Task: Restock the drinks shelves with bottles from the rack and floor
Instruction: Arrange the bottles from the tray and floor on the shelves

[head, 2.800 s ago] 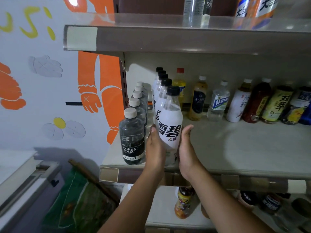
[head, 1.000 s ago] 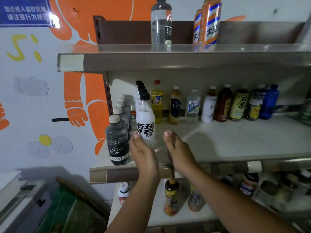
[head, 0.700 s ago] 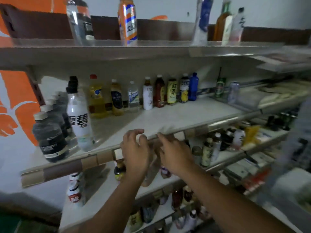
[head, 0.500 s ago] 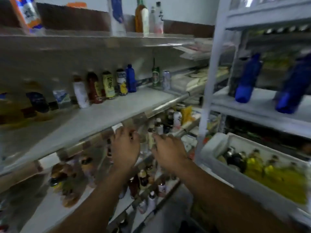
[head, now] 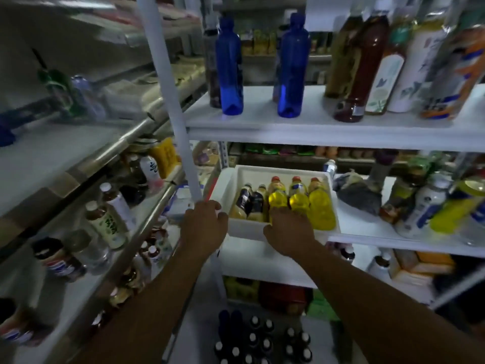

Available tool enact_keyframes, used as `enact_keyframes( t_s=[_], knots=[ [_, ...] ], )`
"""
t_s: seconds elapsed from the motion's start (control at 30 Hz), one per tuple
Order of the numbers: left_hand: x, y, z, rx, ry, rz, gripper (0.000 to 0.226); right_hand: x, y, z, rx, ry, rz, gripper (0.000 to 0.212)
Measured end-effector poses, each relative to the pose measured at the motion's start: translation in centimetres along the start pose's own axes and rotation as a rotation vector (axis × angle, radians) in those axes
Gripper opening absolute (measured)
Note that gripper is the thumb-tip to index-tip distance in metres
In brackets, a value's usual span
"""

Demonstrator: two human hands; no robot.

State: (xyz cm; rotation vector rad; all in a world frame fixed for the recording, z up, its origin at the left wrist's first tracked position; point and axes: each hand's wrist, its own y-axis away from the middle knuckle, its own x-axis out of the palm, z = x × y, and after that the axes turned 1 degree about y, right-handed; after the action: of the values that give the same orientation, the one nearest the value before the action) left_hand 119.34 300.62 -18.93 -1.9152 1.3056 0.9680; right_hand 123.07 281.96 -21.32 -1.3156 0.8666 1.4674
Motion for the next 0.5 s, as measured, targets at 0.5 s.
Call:
enact_keyframes(
  t_s=[0.5],
  knots=[
    [11.2, -9.0, -4.7, 0.249, -0.158, 0.162, 0.026, 4.7, -4.3, -5.5, 0.577, -0.356, -0.183, 0.031]
  ],
)
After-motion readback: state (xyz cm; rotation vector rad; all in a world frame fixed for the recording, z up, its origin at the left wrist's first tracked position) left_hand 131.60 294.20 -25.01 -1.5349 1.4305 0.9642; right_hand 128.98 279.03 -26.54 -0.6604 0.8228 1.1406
